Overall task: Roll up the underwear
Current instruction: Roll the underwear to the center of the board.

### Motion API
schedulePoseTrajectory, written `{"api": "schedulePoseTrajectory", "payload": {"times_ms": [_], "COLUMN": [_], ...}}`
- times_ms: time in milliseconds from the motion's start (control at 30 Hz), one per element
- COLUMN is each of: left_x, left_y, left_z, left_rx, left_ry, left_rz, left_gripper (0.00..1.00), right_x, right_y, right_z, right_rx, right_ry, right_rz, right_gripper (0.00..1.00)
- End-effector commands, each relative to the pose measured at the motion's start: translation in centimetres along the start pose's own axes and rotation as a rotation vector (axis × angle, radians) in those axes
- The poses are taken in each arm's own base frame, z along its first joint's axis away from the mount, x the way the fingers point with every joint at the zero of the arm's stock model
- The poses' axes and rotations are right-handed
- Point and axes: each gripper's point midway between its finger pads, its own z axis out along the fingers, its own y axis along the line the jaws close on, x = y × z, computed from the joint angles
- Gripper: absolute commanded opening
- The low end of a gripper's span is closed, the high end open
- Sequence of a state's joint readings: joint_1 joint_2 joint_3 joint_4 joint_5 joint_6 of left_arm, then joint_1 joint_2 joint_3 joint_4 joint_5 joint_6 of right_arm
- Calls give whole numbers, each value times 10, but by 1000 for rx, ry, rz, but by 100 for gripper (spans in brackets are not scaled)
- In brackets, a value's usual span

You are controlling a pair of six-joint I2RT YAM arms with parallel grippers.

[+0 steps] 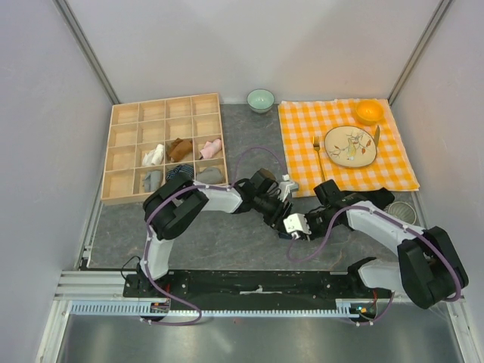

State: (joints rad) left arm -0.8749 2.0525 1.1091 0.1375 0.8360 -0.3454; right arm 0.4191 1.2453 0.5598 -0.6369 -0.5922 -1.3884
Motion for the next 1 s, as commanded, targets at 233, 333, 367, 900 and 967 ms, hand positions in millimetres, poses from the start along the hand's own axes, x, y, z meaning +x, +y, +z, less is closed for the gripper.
{"api": "schedulePoseTrajectory", "payload": {"times_ms": [233, 333, 367, 900, 967], "left_x": [-26, -18, -17, 8, 12], "left_y": [10, 7, 2, 18, 26], "left_z": [-69, -61, -56, -2, 0], "left_rx": [-368, -302, -258, -114, -135], "left_ry": [-295, -252, -239, -86, -78], "left_rz": [286, 371, 406, 367, 326], "left_gripper": [77, 77, 77, 70, 65], "right_x": [7, 6, 6, 5, 5], "right_y": [5, 7, 8, 11, 11], "right_z": [1, 1, 1, 1, 1], "right_rx": [-54, -65, -71, -90, -90], "right_ry": [50, 45, 44, 38, 39], "right_rz": [42, 43, 43, 33, 34], "right_gripper": [28, 28, 28, 27, 27]}}
